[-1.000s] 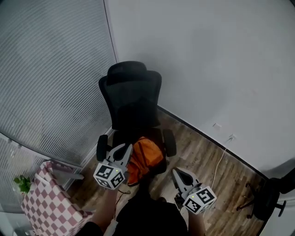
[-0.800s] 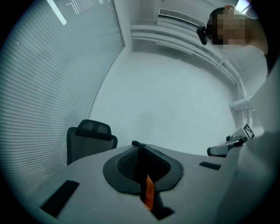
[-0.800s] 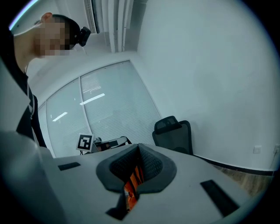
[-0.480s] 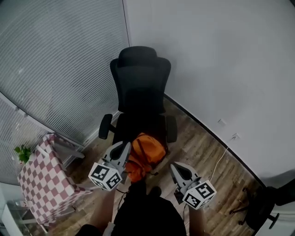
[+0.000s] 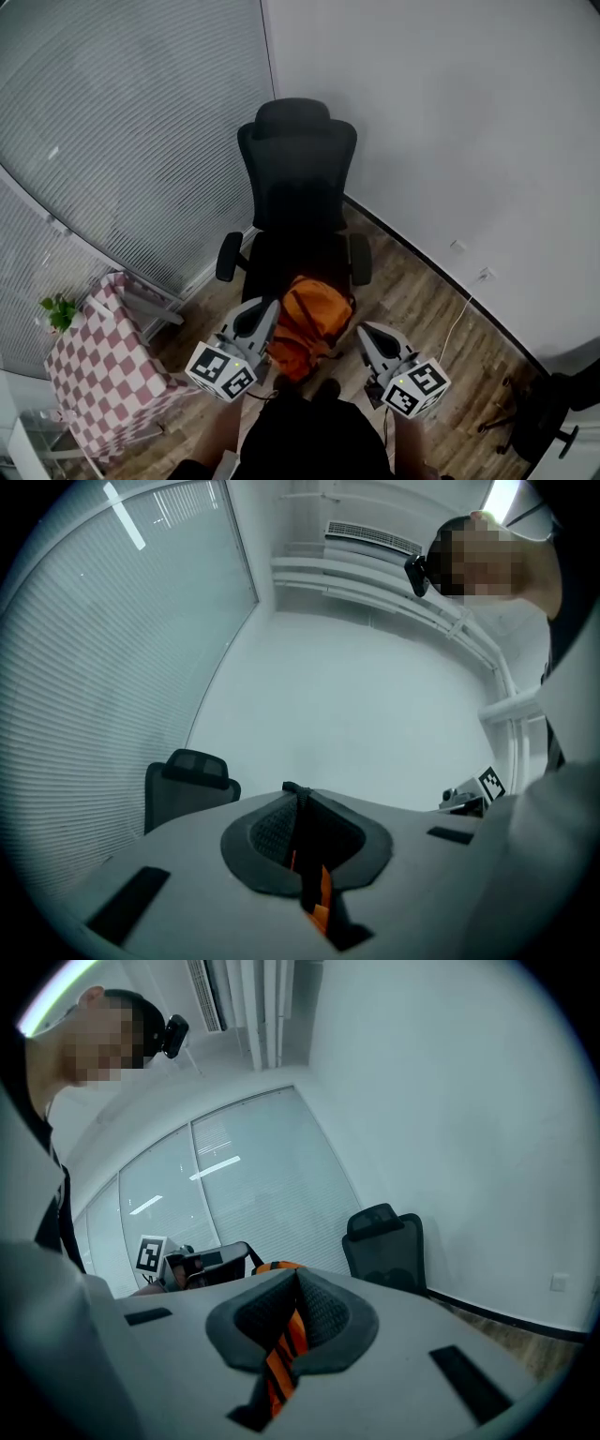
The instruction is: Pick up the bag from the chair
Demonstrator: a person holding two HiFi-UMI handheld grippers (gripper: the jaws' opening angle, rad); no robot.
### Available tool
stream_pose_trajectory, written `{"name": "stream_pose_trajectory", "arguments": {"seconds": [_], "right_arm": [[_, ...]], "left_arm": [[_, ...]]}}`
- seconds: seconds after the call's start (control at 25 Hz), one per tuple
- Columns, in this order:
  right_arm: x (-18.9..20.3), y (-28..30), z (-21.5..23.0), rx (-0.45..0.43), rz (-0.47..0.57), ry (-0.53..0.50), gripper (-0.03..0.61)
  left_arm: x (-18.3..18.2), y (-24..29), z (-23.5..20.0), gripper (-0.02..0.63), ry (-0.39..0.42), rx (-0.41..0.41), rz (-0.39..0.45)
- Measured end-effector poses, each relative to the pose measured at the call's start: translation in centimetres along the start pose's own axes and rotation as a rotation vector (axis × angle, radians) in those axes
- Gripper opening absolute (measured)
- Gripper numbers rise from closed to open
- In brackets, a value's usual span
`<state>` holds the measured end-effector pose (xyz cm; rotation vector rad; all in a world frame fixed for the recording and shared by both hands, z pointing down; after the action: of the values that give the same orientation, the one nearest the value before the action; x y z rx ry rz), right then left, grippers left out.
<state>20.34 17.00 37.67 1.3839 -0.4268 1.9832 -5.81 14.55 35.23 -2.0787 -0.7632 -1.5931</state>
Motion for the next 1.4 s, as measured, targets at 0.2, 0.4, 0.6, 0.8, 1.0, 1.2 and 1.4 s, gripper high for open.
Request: {"name": "stream_pose_trajectory", "arguments": {"seconds": [0.2, 0.4, 0.6, 0.8, 1.0, 1.2, 1.4], "right_arm": [[0.1, 1.3, -3.0, 0.02, 0.013, -0.019, 0.018], [-0.5, 2.6, -6.4, 0.002, 0.046, -0.013, 0.018], [-0.9, 3.8, -9.8, 0.007, 0.07, -0.067, 0.018], [-0.7, 4.6, -12.0, 0.046, 0.089, -0.115, 0.018], [-0.6, 5.2, -13.5, 0.078, 0.107, -0.127, 0.018], [-0.7, 5.3, -13.8, 0.104, 0.117, -0.145, 0.018], [-0.9, 5.5, -14.2, 0.111, 0.123, -0.151, 0.018]], "left_arm": [[-0.9, -2.2, -0.4, 0.034, 0.027, 0.057, -0.014], [-1.5, -4.7, -1.8, 0.034, 0.035, 0.101, -0.016], [-2.2, -6.9, -3.4, 0.034, 0.055, 0.145, -0.02], [-3.1, -8.6, -4.4, 0.034, 0.093, 0.196, -0.02], [-4.3, -10.0, -5.2, 0.034, 0.096, 0.22, -0.002], [-5.3, -11.2, -6.1, 0.034, 0.081, 0.237, 0.021], [-5.7, -12.0, -6.3, 0.034, 0.082, 0.236, 0.026]]}}
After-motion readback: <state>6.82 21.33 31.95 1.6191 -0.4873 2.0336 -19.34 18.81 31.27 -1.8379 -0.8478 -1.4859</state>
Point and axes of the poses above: the fingertips, and each gripper's own axes: y forward along the fingers, z to its right, x out of its underside, the point moved 8 cm from there along -y, backward along the fingers, and after that the axes turned 3 degrees about x, right-handed, at the moved point
